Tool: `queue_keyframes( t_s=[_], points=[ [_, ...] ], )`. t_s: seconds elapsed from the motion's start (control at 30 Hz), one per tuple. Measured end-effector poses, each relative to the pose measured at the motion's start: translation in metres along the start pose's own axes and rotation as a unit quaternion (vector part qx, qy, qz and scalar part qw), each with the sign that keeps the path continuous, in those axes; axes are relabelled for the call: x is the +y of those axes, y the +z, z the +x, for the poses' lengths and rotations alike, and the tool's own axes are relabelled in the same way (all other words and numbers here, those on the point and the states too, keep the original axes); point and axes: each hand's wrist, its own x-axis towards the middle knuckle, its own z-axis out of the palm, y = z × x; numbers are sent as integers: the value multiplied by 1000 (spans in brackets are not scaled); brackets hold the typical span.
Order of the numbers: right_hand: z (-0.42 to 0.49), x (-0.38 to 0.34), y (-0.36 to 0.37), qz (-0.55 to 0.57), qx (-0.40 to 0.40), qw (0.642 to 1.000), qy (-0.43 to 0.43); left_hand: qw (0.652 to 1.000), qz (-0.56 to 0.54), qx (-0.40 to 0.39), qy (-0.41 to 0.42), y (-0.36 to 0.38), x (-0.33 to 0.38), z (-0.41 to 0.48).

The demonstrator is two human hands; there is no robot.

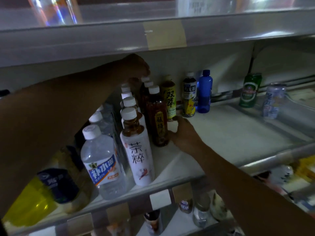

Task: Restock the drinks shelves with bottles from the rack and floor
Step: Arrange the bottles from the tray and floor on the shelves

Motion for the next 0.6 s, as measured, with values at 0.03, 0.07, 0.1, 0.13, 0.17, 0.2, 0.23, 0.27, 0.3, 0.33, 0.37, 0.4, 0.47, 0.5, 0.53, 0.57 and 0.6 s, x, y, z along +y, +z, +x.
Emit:
queue_keyframes(
  t_s=[0.03,0.07,0.1,0.13,0.17,0.2,0.23,0.27,0.3,0.33,0.37,0.4,0.47,0.5,0.53,0.57,0.6],
  points=[
    [-6,-4,-8,-34,11,999,0,1000,1,6,0,-4,1,-6],
    [-12,-8,-16,-72,18,997,0,1000,2,12,-5,-6,4,-13],
    [-20,-12,-25,-108,21,994,4,1000,7,22,7,-8,4,-19],
    [-28,-16,-35,-141,22,990,7,999,26,30,12,-9,6,-29],
    [-37,-20,-44,-170,22,985,10,998,38,36,17,-10,10,-39],
    [-47,-24,-54,-197,21,980,11,998,49,39,19,-10,14,-48],
    [-57,-26,-63,-222,22,975,11,998,54,35,21,-9,20,-58],
    [-68,-28,-72,-246,25,969,13,997,68,27,19,-6,27,-69],
    [-79,-30,-80,-266,28,963,19,996,86,19,13,-3,34,-80],
    [-89,-31,-87,-282,31,958,26,994,105,17,17,2,42,-92],
    [-100,-32,-94,-295,34,954,33,990,132,26,33,8,49,-104],
    [-111,-33,-100,-305,36,951,39,983,172,43,54,15,55,-115],
    [-131,-34,-111,-320,37,945,58,959,254,87,92,32,64,-137],
    [-142,-33,-116,-329,39,941,69,950,275,99,110,41,68,-147],
    [-153,-32,-121,-338,42,937,81,947,279,100,128,52,72,-155],
    [-164,-31,-126,-346,48,932,94,947,275,88,144,62,77,-163],
    [-175,-29,-130,-351,55,928,111,947,269,71,163,74,81,-169]
  ],
)
